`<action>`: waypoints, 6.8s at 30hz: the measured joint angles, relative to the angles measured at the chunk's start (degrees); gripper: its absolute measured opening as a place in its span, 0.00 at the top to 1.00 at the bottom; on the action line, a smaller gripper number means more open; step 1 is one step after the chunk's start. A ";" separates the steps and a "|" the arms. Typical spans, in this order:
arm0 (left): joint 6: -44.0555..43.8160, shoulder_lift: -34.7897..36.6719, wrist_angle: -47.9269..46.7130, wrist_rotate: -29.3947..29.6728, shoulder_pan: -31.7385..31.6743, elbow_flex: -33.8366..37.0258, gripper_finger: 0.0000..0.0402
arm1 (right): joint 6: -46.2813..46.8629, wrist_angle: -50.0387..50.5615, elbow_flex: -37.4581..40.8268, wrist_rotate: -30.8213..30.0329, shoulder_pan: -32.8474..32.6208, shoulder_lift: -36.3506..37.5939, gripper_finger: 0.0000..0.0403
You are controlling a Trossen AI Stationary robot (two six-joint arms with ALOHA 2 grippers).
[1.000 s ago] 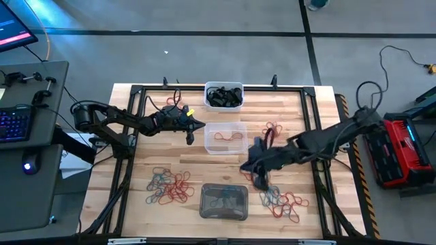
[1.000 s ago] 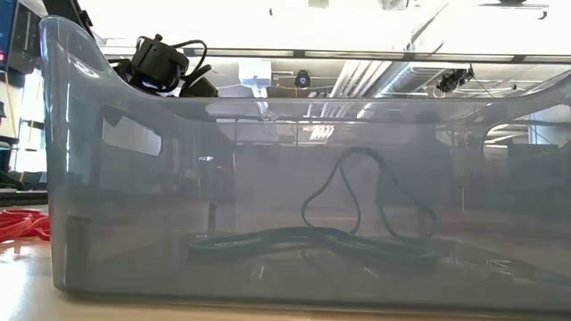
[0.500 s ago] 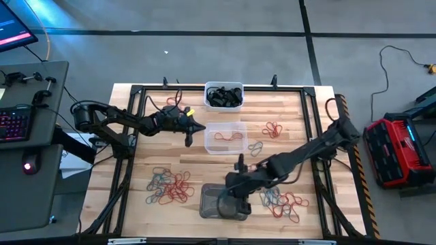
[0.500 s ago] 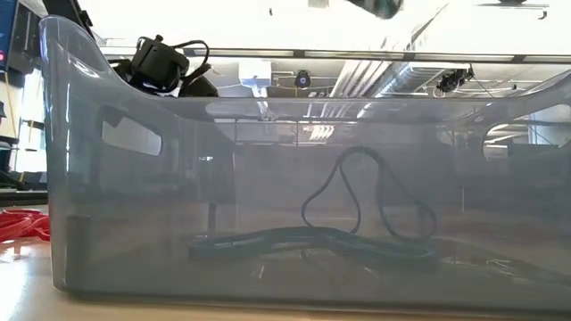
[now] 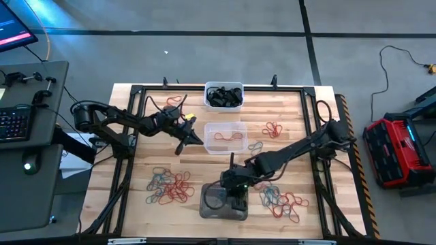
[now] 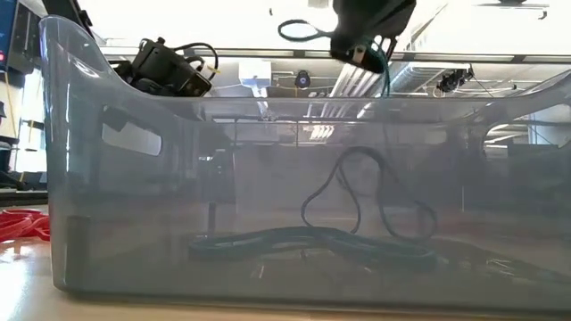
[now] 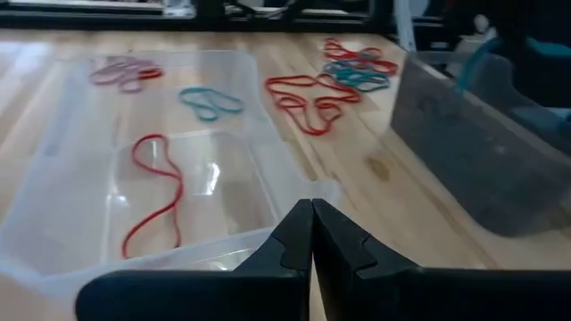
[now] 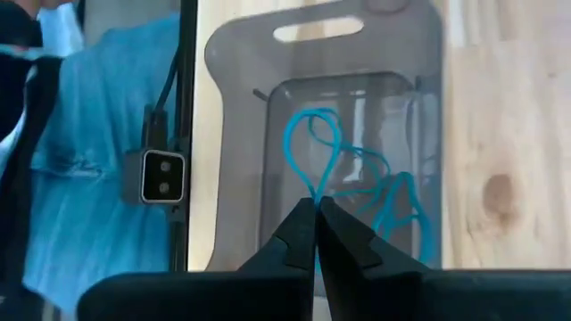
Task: Sort rubber bands into baskets
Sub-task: Put the blue rubber band into the black bin
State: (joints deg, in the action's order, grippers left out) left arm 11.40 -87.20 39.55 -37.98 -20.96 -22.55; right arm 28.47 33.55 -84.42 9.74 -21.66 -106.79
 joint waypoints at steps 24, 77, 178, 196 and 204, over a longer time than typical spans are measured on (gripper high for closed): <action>3.25 0.00 -2.47 4.79 2.39 0.07 1.00 | -6.66 0.48 0.02 5.07 2.94 3.26 0.76; -0.31 0.00 -2.21 7.16 2.35 0.07 1.00 | -13.23 -9.96 46.69 -15.66 31.79 20.87 0.63; 1.82 15.79 -18.76 10.20 7.93 0.02 1.00 | -11.47 2.56 7.40 -6.92 0.33 6.98 0.97; -2.94 33.59 -55.99 18.92 19.50 -9.10 1.00 | -28.41 -28.39 35.52 -4.50 12.56 22.34 1.00; -14.15 33.17 -67.49 20.73 26.45 -11.62 1.00 | -27.50 -37.33 45.86 -7.27 14.18 29.87 1.00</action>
State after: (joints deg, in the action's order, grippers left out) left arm -2.75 -54.03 -27.94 -17.26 5.50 -34.16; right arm 0.97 -3.78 -38.57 2.47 -7.48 -76.92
